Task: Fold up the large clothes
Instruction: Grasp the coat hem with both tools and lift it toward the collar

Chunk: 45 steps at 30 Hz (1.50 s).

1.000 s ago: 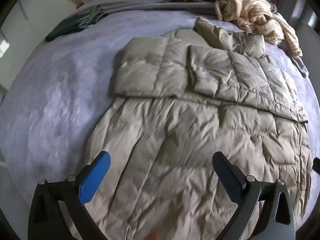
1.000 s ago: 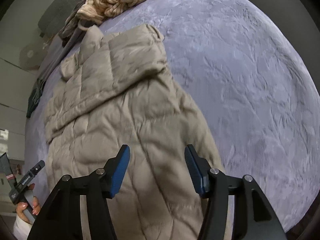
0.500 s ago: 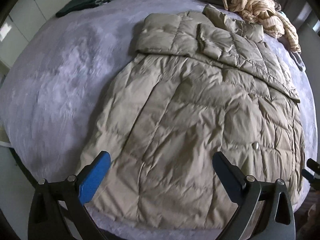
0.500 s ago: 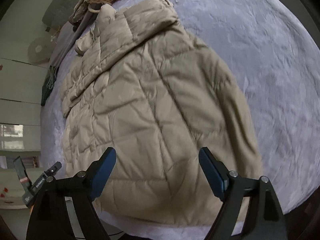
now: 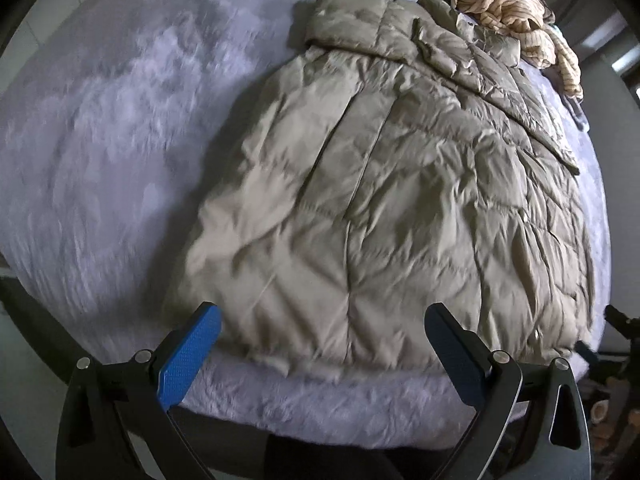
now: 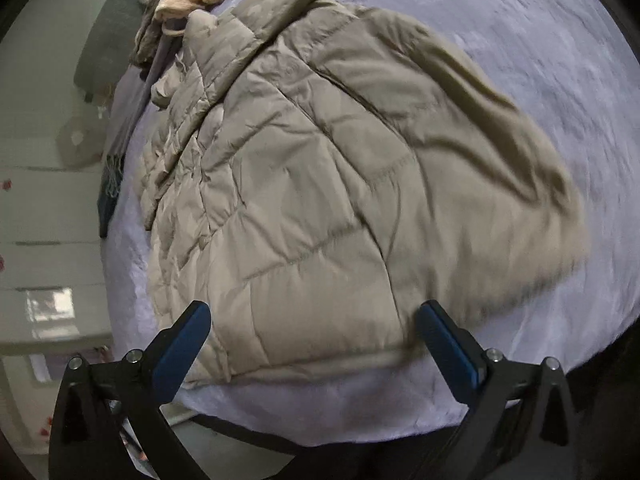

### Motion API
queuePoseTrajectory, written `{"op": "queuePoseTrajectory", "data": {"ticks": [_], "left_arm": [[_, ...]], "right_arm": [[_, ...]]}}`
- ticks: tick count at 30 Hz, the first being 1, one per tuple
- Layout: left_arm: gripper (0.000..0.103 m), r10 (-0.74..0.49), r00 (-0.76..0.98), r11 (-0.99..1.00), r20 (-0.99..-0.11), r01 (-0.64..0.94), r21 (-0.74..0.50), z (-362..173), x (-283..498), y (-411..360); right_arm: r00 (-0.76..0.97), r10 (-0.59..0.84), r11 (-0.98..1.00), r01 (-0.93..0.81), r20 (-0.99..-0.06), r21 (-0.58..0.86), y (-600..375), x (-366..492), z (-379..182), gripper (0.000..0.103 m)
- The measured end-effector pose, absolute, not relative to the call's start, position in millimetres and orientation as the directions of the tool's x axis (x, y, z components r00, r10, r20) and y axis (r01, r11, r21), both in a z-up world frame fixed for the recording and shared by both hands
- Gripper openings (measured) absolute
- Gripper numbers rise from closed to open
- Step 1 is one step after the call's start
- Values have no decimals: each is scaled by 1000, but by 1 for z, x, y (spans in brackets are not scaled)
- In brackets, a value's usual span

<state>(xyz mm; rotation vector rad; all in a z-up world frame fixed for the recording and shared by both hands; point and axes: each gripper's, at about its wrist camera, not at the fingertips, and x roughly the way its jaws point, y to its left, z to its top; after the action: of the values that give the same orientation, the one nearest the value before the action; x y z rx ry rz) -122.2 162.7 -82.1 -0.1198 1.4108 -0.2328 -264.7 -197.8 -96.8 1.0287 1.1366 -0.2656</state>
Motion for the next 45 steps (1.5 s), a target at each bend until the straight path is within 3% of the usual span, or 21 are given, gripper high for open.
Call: {"op": "queuePoseTrajectory", "data": {"ticks": [8,15,17,19,21,23,25,27,31,45], "left_arm": [[102,-519,-3,853,-855,-59,-518,-117,-143,192],[98,-590,56,788,-805,-175,-590,-133,-128,188],[75,-607,77,772,-791,-183,-609,-131,-118,187],[29,-607,82,770,-790,-182,-611,-130,-110,186],[18,-607,102,771,-788,-165,-615,-126,-105,188],[16,-604,136,774,-785,-133,-619,-118,-105,194],[13,-598,149,784,-787,-94,-613,-110,-106,194],[13,-596,158,788,-787,-69,-611,-104,-104,194],[13,-596,190,790,-780,-36,-612,-90,-100,194],[13,-545,349,833,-762,123,-539,2,-50,163]], "right_arm": [[488,336,358,725,-806,589,-208,-306,-116,103],[582,336,182,731,-741,657,-219,-320,-138,103],[621,324,134,717,-714,684,-224,-318,-141,103],[654,317,100,697,-687,710,-226,-316,-143,103],[677,308,67,685,-668,725,-229,-314,-143,99],[686,302,28,688,-662,726,-232,-314,-146,80],[685,313,5,692,-658,722,-234,-315,-150,39],[671,316,5,705,-670,709,-233,-313,-152,16],[657,287,90,706,-697,702,-233,-307,-137,10],[628,264,457,587,-732,668,-263,-217,-44,8]]}}
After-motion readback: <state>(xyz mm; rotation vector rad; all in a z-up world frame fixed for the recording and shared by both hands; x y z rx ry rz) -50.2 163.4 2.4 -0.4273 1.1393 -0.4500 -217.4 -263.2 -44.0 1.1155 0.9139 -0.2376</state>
